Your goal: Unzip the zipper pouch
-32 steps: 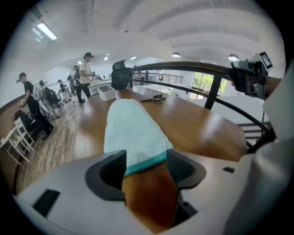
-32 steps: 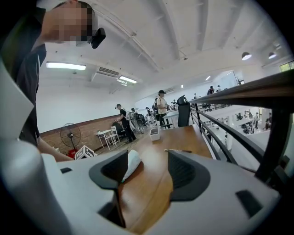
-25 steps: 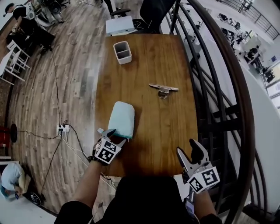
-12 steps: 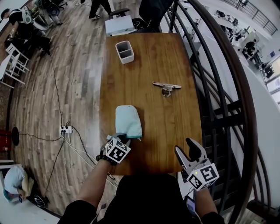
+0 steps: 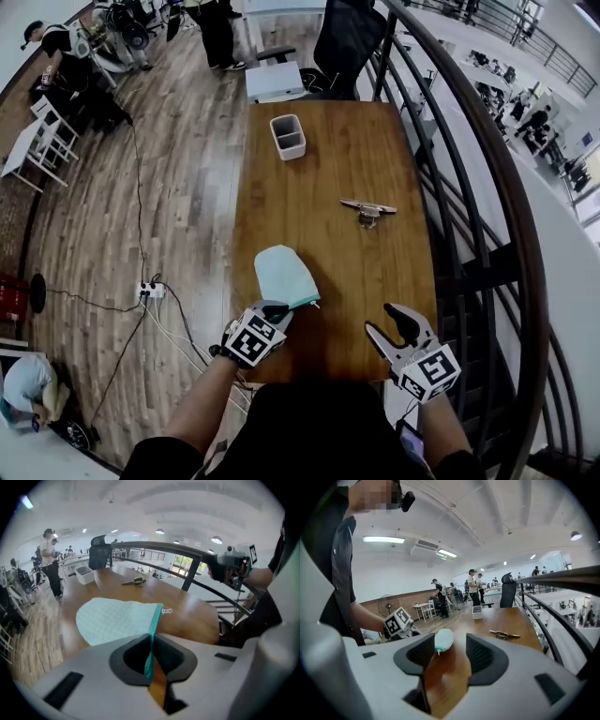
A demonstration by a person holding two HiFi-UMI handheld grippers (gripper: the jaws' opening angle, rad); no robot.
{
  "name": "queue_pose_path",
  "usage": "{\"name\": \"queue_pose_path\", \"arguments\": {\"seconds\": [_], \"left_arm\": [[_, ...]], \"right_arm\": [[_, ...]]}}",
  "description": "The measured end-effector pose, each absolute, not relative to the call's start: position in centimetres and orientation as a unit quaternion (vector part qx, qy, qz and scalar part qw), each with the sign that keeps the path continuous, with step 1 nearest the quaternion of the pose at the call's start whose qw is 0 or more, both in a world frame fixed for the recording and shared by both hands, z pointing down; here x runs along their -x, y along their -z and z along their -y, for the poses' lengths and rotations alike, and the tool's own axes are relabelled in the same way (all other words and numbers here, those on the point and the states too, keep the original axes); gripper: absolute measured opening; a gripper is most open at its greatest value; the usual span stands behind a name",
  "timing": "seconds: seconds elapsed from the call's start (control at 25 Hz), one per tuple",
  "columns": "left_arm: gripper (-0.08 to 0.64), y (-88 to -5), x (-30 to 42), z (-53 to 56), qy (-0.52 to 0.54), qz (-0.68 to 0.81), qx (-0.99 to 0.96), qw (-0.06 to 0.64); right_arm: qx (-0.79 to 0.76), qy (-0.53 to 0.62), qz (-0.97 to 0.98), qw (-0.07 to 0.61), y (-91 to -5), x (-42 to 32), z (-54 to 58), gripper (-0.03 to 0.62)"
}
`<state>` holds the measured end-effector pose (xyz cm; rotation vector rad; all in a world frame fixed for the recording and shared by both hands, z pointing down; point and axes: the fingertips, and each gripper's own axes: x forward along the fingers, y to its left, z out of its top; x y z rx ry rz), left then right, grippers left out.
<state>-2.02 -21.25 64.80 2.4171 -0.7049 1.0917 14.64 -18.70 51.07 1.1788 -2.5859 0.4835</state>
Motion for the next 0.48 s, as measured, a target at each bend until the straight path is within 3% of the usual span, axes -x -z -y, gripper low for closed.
{"name": "queue_pose_path", "arguments": {"seconds": [0.48], "left_arm": [[0.028, -52.8, 1.5, 22.3, -0.300, 0.195, -0.929, 0.095]], "right_arm": [[-0.357, -0.064, 0.912, 0.193, -50.7, -10.9, 20.0, 0.209]]}}
